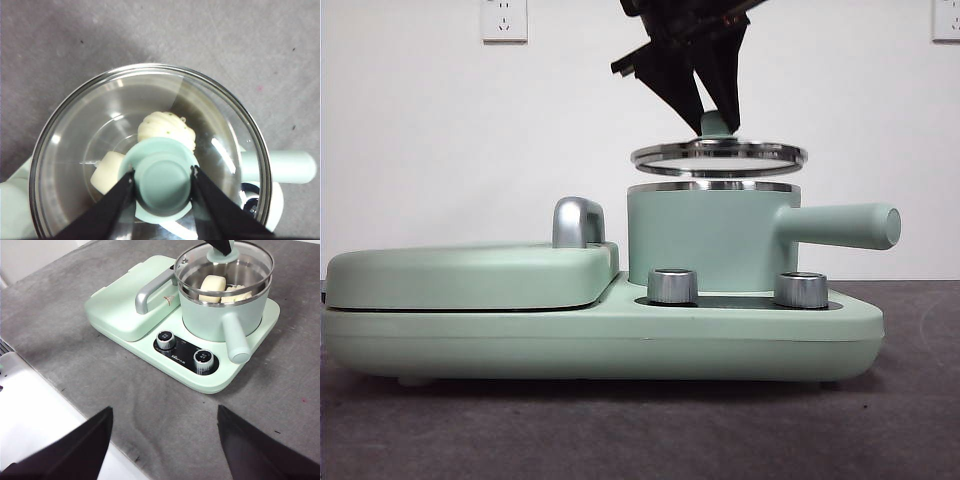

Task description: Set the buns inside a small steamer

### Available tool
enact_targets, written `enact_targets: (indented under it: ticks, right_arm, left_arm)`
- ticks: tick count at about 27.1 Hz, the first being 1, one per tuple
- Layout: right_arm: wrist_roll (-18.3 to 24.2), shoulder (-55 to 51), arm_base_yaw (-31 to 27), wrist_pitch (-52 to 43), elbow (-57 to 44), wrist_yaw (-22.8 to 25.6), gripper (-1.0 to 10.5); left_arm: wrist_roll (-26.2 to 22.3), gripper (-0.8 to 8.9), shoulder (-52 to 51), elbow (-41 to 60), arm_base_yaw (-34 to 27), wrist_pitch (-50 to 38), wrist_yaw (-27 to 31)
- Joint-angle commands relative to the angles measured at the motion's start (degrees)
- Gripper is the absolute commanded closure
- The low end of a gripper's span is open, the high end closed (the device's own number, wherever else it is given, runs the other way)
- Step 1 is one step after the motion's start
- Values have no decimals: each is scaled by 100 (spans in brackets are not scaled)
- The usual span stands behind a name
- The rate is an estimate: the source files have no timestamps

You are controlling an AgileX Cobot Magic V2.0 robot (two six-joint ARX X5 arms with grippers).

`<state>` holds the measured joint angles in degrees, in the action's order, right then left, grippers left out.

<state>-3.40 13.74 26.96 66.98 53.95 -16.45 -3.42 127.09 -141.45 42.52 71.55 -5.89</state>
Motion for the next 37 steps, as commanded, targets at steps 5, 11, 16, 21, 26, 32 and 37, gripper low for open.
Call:
enact_targets:
  ticks: [5,11,16,21,26,32,37]
  right_arm:
    - [-46,11,33,-74,37,-11,623]
    - [-46,11,33,-79,35,-9,623]
    - [-44,11,33,-92,37,-9,623]
    - [-44,11,33,-92,37,-9,623]
    - [-46,11,33,-90,37,-11,623]
    - [-68,11,33,-81,37,-11,623]
    - [-68,11,33,-85,37,-11,623]
  left_arm:
    - [-83,798,186,-175,-96,-120,-4]
    - [-83,798,186,-175,-96,-247,-9]
    - [-85,798,197,-175,-87,-214,-61]
    - [-87,798,225,-173,-66,-214,-210]
    - [-107,798,356,-173,-61,-205,-197]
    - [-229,798,511,-173,-44,-13,-85]
    - [-181,707,522,-175,-44,-66,-68]
